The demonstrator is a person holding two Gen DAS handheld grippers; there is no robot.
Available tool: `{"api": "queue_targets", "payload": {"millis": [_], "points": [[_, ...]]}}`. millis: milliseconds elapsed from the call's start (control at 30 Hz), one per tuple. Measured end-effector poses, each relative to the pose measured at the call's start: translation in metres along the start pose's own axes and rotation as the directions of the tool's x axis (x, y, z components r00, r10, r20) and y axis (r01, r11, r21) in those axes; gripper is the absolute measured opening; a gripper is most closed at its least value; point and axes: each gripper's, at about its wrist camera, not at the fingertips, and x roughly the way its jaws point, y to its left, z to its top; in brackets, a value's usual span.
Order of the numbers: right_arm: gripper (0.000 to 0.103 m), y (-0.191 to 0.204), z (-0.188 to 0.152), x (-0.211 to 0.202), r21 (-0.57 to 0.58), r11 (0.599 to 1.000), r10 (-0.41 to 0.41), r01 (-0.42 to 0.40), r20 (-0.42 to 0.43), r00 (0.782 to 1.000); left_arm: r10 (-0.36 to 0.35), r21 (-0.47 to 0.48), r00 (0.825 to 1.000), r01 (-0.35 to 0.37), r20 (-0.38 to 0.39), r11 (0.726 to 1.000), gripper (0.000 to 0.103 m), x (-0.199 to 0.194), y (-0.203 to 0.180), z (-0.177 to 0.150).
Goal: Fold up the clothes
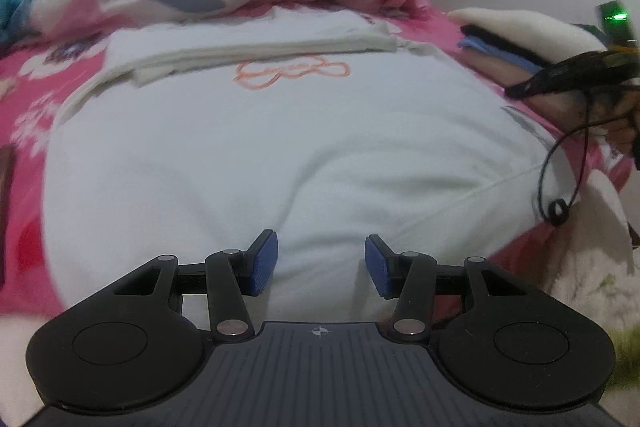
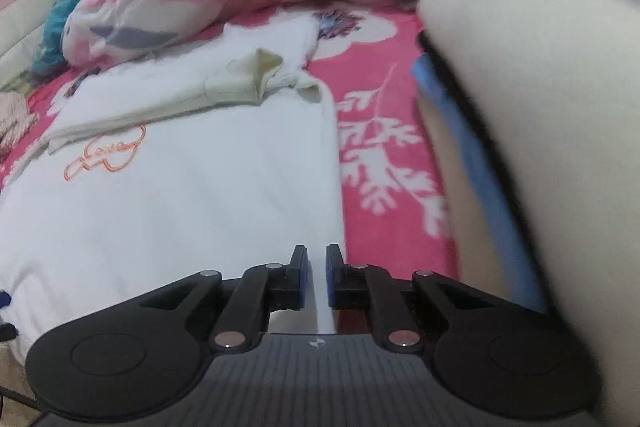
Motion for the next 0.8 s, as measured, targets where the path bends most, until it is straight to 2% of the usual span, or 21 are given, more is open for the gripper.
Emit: {"api": "queue_targets", "payload": {"millis": [100,167,233,267,367,467,567,667,800], "points": [[0.012,0.019,-0.007,-0.029,-0.075,0.991,0.119,-0.113,0.089,0.989,0.004,-0.062,1.0,-0.005,-0.013,0.998,0.049,-0.008,0.007,-0.011],[0.012,0.03,-0.018,-0.036,-0.124,0.976,0.19,-0.176,0.108,0.976,0.015,-0.104,1.0,-0.017,-0.019,0.994,0.049,-0.013,0.011,-0.018],[0.012,0.03,-0.034,-0.031,-0.116,0.975,0.197,-0.189,0.061,0.979,0.021,-0.142,1.0,-0.023,-0.021,0.99,0.049,-0.017,0.015,-0.025],[0.013,0.028,-0.043,-0.023,-0.098,0.982,0.164,-0.163,0.001,0.986,0.024,-0.155,0.999,-0.027,-0.021,0.988,0.049,-0.02,0.018,-0.028],[0.012,0.016,-0.062,-0.03,-0.016,0.99,0.138,-0.138,-0.029,0.99,0.042,-0.17,0.999,-0.044,-0.014,0.984,0.049,-0.033,0.022,-0.034],[0.016,0.014,-0.068,-0.055,0.01,0.991,0.129,-0.13,0.033,0.991,0.063,-0.172,0.998,-0.062,-0.002,0.983,0.049,-0.047,0.026,-0.038],[0.016,0.016,-0.072,-0.067,0.049,0.986,0.154,-0.158,0.079,0.985,0.095,-0.207,0.995,-0.096,-0.014,0.974,0.049,-0.05,0.031,-0.043],[0.016,0.024,-0.072,-0.07,0.063,0.977,0.195,-0.203,0.108,0.975,0.123,-0.26,0.992,-0.127,-0.033,0.957,0.049,-0.048,0.038,-0.048],[0.021,0.034,-0.077,-0.065,0.092,0.962,0.248,-0.258,0.115,0.962,0.175,-0.342,0.984,-0.169,-0.014,0.924,0.049,-0.052,0.053,-0.053]]}}
